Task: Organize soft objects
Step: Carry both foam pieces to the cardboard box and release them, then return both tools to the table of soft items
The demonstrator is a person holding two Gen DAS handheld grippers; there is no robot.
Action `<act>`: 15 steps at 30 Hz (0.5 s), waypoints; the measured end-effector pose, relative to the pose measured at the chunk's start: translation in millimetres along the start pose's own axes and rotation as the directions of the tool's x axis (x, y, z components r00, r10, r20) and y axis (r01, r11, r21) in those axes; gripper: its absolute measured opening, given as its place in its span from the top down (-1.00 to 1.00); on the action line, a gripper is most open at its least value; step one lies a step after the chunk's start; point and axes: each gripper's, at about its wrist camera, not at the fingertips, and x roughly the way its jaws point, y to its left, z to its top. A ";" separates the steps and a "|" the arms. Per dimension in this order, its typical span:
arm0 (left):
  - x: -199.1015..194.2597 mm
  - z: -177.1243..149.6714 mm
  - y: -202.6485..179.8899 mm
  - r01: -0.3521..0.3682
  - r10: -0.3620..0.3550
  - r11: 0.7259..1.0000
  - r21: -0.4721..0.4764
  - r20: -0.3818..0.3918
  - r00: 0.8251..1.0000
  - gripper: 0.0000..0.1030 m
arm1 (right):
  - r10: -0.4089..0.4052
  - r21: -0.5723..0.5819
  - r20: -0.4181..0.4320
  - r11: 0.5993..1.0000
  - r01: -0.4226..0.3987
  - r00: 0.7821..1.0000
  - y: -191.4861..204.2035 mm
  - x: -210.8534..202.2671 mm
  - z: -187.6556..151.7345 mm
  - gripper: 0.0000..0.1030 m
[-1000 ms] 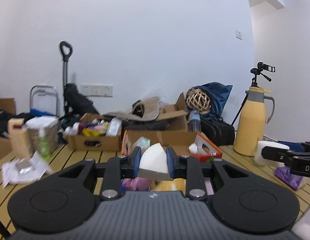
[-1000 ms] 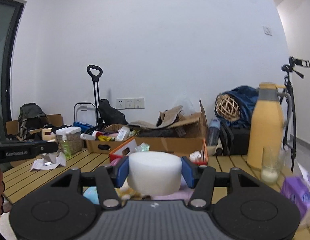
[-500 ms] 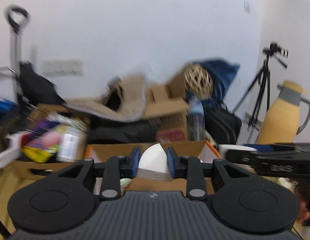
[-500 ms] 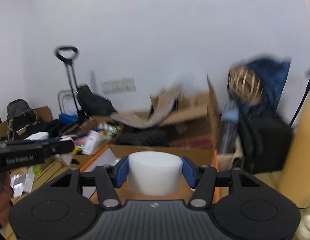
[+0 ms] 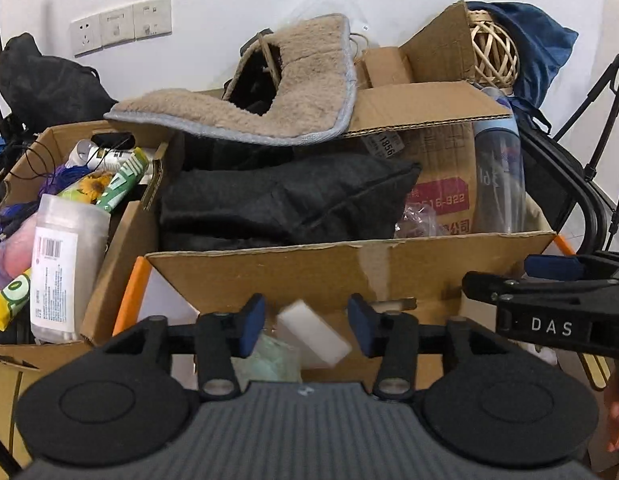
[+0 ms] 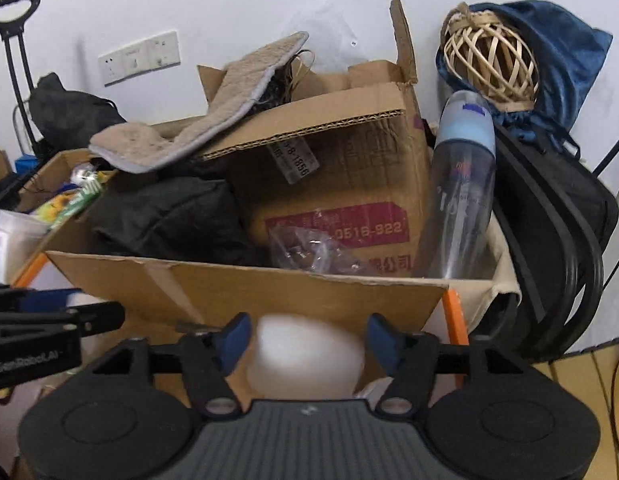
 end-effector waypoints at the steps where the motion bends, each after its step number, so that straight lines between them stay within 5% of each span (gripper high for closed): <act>1: -3.2 -0.6 -0.5 0.004 -0.004 1.000 0.003 0.003 1.000 -0.06 | 0.002 0.002 0.003 1.000 -0.002 1.000 0.1 -1.3 -0.4 -0.38; 8: -55.9 3.9 -8.9 0.022 -0.023 1.000 0.021 0.055 0.998 -0.16 | 0.023 -0.010 0.056 1.000 -0.023 0.998 3.1 -44.9 7.2 -0.40; 15: -175.4 -22.0 -6.1 0.048 -0.054 0.998 0.039 0.177 0.983 -0.26 | 0.064 -0.032 0.133 0.998 -0.060 0.989 -1.3 -153.4 -0.4 -0.48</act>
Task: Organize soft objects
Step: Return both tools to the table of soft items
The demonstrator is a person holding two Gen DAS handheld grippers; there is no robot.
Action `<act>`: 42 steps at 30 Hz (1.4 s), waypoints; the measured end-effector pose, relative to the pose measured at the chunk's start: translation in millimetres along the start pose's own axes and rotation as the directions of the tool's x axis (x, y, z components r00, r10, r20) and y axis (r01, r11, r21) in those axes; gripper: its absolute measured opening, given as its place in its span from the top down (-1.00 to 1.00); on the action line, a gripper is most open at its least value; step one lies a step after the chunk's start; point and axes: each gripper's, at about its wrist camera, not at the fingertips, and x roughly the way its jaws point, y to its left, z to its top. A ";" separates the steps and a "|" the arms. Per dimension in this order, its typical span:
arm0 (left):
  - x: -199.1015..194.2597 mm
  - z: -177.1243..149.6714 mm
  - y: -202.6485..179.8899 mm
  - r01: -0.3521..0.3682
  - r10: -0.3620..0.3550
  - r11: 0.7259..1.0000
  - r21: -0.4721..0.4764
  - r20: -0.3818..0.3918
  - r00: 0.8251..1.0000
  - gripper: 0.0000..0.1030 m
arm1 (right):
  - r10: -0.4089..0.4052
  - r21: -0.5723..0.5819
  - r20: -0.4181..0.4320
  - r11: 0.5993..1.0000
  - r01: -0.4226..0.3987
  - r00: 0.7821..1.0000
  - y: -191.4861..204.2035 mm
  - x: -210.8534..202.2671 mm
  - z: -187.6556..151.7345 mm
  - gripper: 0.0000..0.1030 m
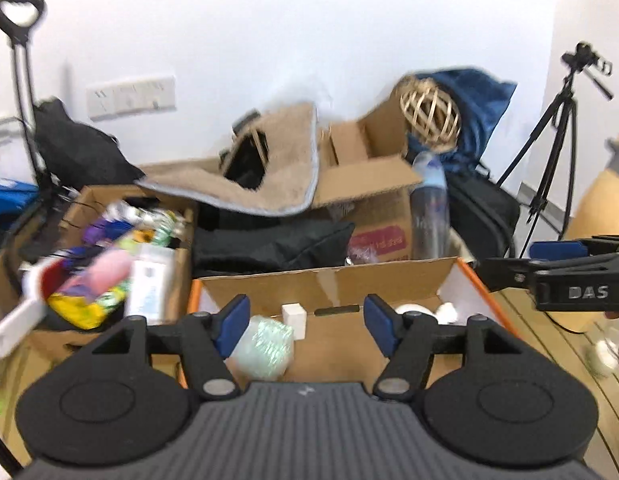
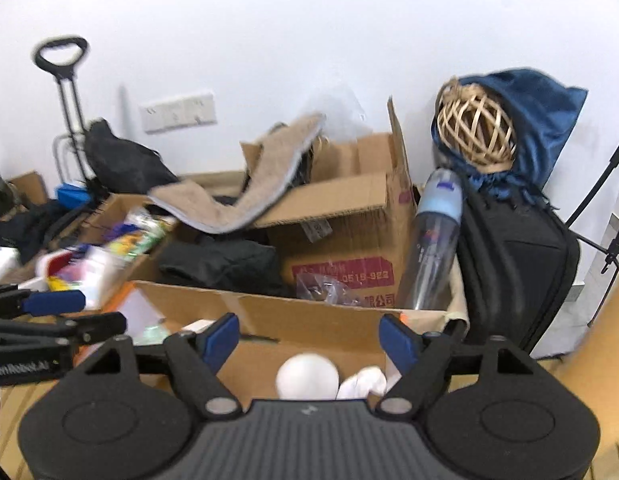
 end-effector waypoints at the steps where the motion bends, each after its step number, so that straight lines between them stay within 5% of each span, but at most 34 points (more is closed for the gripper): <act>1: -17.4 -3.0 -0.3 -0.002 0.002 1.000 0.003 0.019 1.000 -0.27 | 0.005 -0.005 0.013 1.000 -0.005 1.000 1.7 -21.0 -3.9 -0.48; 9: -165.7 -75.4 -9.3 -0.078 0.062 0.996 0.051 0.257 0.964 -0.60 | 0.038 -0.050 0.162 0.998 -0.030 0.986 20.7 -168.0 -65.1 -0.60; 17: -273.5 -192.9 -10.1 -0.089 0.080 0.996 0.004 0.396 0.915 -0.91 | 0.070 -0.093 0.272 0.995 -0.046 0.960 45.5 -265.8 -184.7 -0.80; 23: -316.8 -259.3 -9.8 -0.128 0.127 0.992 -0.022 0.359 0.924 -0.93 | 0.029 -0.136 0.280 0.991 0.009 0.960 74.9 -300.2 -271.4 -0.80; 29: -333.9 -296.0 -14.3 -0.166 0.168 0.986 -0.034 0.341 0.925 -0.98 | 0.054 -0.138 0.241 0.990 -0.021 0.969 96.8 -318.4 -323.7 -0.80; 42: -290.2 -306.9 -21.7 -0.134 0.137 0.991 -0.026 0.251 0.958 -0.98 | 0.049 -0.055 0.166 0.998 -0.040 0.985 84.5 -298.3 -344.1 -0.72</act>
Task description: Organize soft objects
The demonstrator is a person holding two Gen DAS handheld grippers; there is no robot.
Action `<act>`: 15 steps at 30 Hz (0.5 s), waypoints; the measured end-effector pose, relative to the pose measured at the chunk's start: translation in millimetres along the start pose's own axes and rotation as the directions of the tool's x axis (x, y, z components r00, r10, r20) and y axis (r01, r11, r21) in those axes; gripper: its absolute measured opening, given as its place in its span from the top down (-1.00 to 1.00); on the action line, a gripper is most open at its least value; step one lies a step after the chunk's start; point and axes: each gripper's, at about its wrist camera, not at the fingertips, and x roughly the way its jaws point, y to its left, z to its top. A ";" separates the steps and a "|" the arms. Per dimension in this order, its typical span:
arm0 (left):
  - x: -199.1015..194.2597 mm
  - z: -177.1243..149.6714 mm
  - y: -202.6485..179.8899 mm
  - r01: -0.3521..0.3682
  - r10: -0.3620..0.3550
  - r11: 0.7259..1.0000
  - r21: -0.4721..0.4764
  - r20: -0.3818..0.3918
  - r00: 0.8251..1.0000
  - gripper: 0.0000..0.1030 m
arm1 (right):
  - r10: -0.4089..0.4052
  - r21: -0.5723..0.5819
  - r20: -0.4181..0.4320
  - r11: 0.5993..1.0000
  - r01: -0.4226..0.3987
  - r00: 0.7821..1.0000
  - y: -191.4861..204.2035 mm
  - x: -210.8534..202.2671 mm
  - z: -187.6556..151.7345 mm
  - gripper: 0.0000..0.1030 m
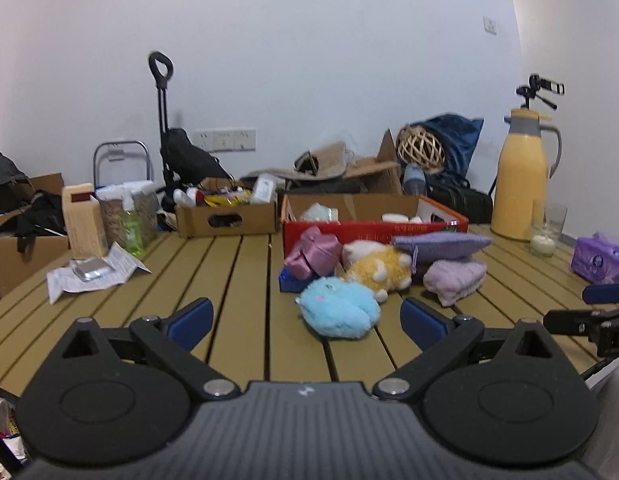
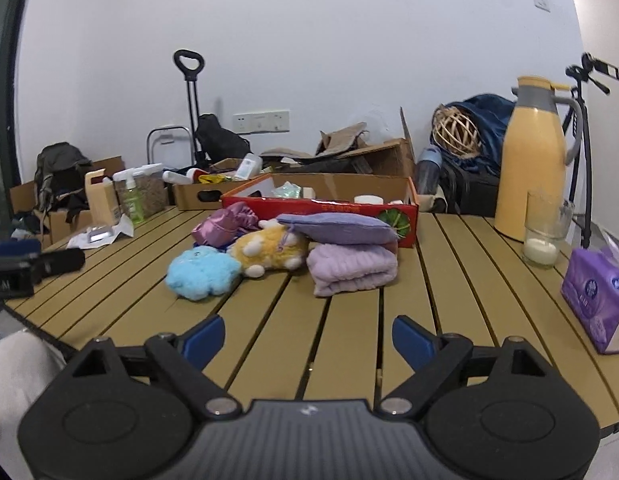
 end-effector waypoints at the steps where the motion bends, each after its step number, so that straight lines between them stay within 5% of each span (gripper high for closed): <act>1: 5.9 -0.5 -1.7 0.008 -0.008 1.000 -0.002 -0.002 1.000 -0.98 | -0.002 0.003 -0.004 1.000 0.002 1.000 -1.9 3.6 -0.1 -0.69; 15: 105.5 12.0 -20.4 0.094 -0.095 0.995 -0.022 -0.090 0.991 -0.91 | -0.023 0.056 -0.013 0.998 0.024 1.000 -33.0 87.3 35.3 -0.37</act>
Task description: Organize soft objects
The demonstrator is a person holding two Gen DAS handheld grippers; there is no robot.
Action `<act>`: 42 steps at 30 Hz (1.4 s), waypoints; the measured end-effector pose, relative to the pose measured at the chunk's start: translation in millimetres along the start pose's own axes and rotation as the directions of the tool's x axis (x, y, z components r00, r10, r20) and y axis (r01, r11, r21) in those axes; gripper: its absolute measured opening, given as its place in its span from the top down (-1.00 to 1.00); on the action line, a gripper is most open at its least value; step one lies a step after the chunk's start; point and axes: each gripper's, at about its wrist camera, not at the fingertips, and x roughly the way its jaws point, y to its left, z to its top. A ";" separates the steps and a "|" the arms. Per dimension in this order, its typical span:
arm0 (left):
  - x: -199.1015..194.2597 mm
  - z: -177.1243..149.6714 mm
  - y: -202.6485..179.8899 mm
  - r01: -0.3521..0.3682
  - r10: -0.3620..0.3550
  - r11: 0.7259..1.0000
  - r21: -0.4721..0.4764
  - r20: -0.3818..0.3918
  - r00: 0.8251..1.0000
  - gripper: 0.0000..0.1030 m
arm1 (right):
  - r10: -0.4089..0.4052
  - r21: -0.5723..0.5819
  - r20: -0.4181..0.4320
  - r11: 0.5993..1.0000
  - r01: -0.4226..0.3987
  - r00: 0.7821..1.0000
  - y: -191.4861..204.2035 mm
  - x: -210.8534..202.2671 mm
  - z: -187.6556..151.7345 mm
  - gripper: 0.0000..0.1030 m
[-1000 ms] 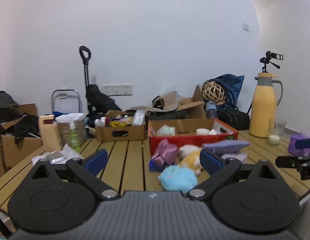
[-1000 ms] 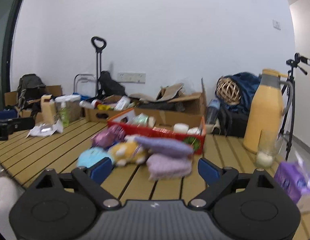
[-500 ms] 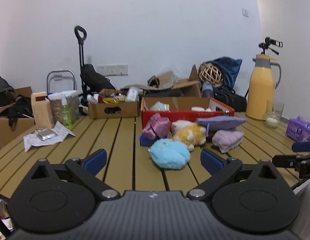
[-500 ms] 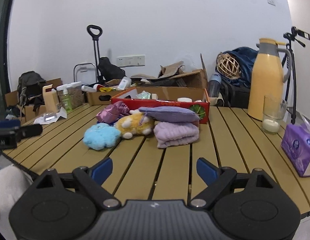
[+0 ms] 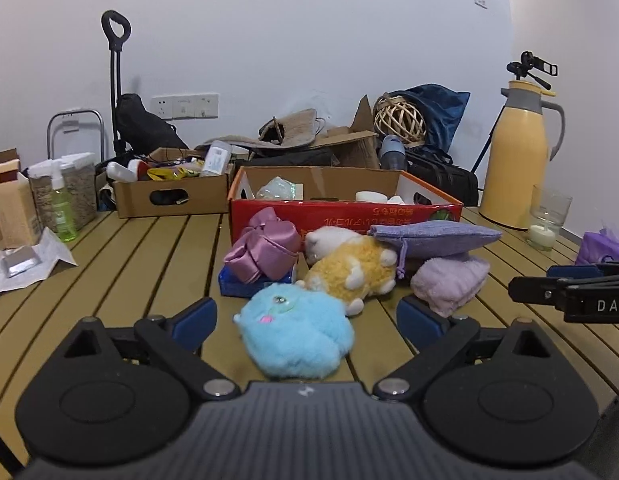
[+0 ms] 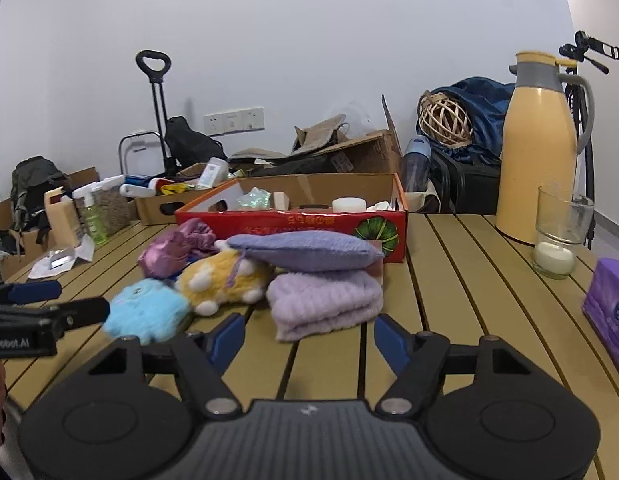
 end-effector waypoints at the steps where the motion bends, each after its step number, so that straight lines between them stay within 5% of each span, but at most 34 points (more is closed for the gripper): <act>1: 7.0 0.7 0.6 0.002 -0.002 1.000 -0.001 -0.008 1.000 -0.91 | 0.002 0.003 -0.006 1.000 -0.002 1.000 -1.6 6.4 1.5 -0.37; 9: 50.4 -2.5 15.9 -0.006 0.002 0.999 -0.049 -0.071 0.997 -0.88 | 0.035 -0.018 -0.059 0.999 -0.036 0.998 -0.3 50.8 8.4 -0.31; 14: 68.1 -2.9 41.9 0.027 -0.055 0.982 -0.187 -0.147 0.988 -0.88 | 0.111 -0.034 -0.103 0.993 -0.116 0.988 11.5 70.6 5.3 -0.16; 16: 71.5 -1.6 48.3 0.029 -0.064 0.975 -0.220 -0.154 0.986 -0.85 | 0.085 -0.056 -0.089 0.994 -0.090 0.992 16.9 76.7 4.8 -0.09; 26: 73.6 -0.8 32.9 0.046 -0.070 0.987 -0.153 -0.155 0.985 -0.80 | 0.008 -0.034 -0.067 0.999 -0.011 0.998 -6.4 91.6 18.7 -0.01; 33: 73.5 -0.6 21.8 0.025 -0.041 0.994 -0.103 -0.156 0.987 -0.80 | -0.073 -0.047 -0.058 0.996 0.071 0.996 -32.3 109.0 31.4 -0.24; 36: 71.3 0.3 16.0 -0.006 -0.004 0.998 -0.069 -0.147 0.989 -0.81 | -0.043 -0.004 -0.103 0.999 0.043 0.994 -48.0 121.5 33.5 -0.27; 39: 60.0 1.6 8.9 -0.051 0.044 0.997 -0.054 -0.115 0.992 -0.81 | 0.041 0.112 -0.133 0.993 -0.026 0.990 -62.6 123.0 28.0 -0.01; 42: 41.5 4.2 0.0 -0.021 0.015 0.998 -0.065 -0.090 0.996 -0.81 | 0.087 0.157 -0.142 0.985 -0.064 0.986 -63.8 111.9 21.0 0.24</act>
